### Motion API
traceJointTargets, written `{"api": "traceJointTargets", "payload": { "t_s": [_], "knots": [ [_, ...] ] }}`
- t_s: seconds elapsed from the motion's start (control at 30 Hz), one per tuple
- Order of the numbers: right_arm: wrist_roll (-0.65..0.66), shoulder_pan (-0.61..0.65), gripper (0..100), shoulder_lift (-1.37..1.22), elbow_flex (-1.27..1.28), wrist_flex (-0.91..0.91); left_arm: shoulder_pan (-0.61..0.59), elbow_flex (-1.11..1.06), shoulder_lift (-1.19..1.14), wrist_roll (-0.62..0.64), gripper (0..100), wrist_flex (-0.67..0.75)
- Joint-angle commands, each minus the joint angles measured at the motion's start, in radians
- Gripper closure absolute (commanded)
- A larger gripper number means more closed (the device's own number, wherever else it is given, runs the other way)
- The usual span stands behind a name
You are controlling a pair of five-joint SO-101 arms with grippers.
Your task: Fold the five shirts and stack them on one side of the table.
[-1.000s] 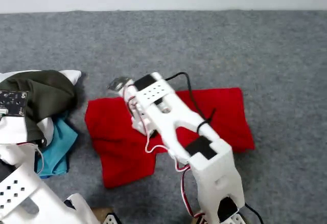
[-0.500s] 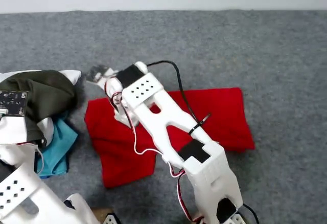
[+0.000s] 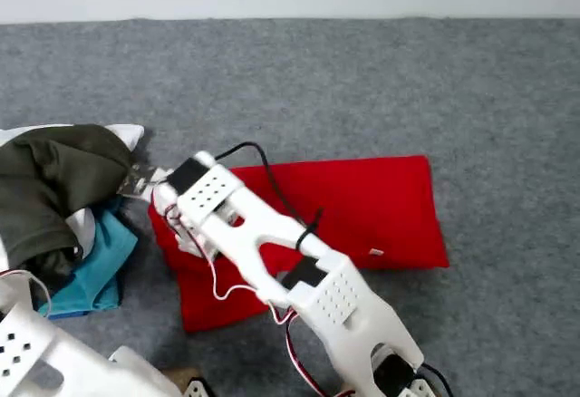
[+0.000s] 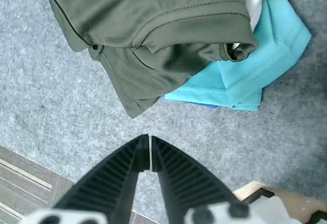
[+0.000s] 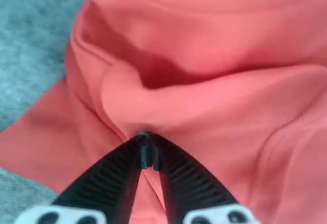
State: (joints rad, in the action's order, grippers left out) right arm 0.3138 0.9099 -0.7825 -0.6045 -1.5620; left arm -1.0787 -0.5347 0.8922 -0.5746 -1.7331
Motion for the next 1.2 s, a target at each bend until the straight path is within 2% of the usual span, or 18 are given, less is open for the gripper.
{"api": "traceJointTargets", "payload": {
  "t_s": [0.0,0.13,0.37,0.53,0.73,0.97,1.17],
  "knots": [
    [-0.011,-0.015,99.0,0.094,-0.054,-0.001,-0.006,0.035,0.015,0.003,99,-0.02],
    [-0.011,-0.051,99.0,0.185,-0.054,-0.019,-0.008,0.033,0.017,0.003,99,-0.02],
    [-0.009,-0.019,99.0,0.254,-0.035,-0.239,-0.049,0.033,0.017,0.003,99,-0.02],
    [-0.009,0.031,97.7,0.32,0.107,-0.234,-0.043,0.031,0.017,0.003,99,-0.02],
    [-0.012,0.139,85.2,0.386,0.258,-0.231,-0.046,0.031,0.017,0.003,99,-0.021],
    [-0.012,0.285,84.5,0.387,0.265,-0.202,-0.046,0.03,0.017,0.003,99,-0.021],
    [-0.005,0.305,84.5,0.28,0.265,-0.157,-0.048,0.03,0.018,0.003,99,-0.021]
  ]
}}
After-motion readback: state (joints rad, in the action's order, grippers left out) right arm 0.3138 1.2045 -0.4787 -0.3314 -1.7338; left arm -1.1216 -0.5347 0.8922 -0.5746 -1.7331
